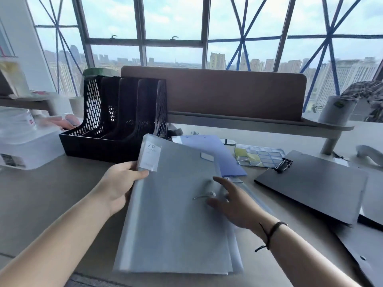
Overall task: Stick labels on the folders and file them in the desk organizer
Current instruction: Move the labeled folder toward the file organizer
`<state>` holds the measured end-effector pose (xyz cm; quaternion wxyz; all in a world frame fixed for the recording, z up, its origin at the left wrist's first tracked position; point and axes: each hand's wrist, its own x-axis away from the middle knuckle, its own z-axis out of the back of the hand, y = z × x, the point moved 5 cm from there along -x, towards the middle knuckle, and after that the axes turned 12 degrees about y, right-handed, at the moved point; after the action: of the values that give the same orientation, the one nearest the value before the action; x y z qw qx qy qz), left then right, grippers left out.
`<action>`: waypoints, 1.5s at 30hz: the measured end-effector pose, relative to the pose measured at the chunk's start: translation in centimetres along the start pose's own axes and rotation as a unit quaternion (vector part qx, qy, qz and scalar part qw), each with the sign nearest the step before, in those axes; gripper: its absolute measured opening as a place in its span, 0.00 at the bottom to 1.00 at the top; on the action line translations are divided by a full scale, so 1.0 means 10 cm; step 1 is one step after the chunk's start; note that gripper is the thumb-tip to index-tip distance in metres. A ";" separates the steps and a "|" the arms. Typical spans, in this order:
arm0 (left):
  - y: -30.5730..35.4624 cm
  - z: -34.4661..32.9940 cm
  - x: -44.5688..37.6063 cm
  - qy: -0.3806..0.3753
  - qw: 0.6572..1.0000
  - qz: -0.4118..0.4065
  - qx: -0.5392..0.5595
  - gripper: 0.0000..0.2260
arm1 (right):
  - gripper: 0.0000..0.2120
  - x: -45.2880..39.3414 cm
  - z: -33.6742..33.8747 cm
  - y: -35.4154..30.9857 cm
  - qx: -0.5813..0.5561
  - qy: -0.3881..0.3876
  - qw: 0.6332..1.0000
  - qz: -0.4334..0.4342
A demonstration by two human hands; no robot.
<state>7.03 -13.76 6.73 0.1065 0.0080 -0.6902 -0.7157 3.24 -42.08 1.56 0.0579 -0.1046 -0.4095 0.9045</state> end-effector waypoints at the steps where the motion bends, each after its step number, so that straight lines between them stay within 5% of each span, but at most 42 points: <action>1: 0.05 0.05 -0.02 0.001 1.000 -0.009 0.014 0.10 | 0.31 -0.03 -0.03 -0.04 -0.044 0.012 0.999 -0.011; 8: 0.45 0.42 -0.25 0.035 0.994 -0.066 0.083 0.10 | 0.28 -0.46 -0.25 -0.50 -0.343 0.064 0.931 -0.104; 14: 0.58 0.78 -0.43 -0.028 0.996 -0.080 -0.024 0.13 | 0.21 -0.95 -0.34 -1.10 -0.389 0.078 0.915 -0.075; 24: 0.87 1.70 -1.12 0.162 0.980 -0.115 0.011 0.14 | 0.14 -1.89 -1.17 -2.35 -0.302 0.048 0.951 0.043; 30: 1.27 2.17 -1.51 0.232 0.955 -0.176 0.053 0.14 | 0.36 -2.29 -2.00 -2.94 -0.129 -0.066 0.980 0.135; 38: 1.62 2.67 -2.02 0.400 0.878 -0.263 -0.028 0.16 | 0.31 -2.25 -2.75 -3.48 -0.040 -0.199 0.952 0.227; 45: 1.59 2.71 -2.26 0.447 0.835 -0.314 -0.068 0.14 | 0.30 -2.28 -3.03 -3.74 -0.053 -0.198 0.942 0.265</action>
<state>27.06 16.24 20.72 0.1733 0.5356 -0.4780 -0.6742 33.31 0.23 13.46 -0.2719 -0.0312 -0.4171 0.8667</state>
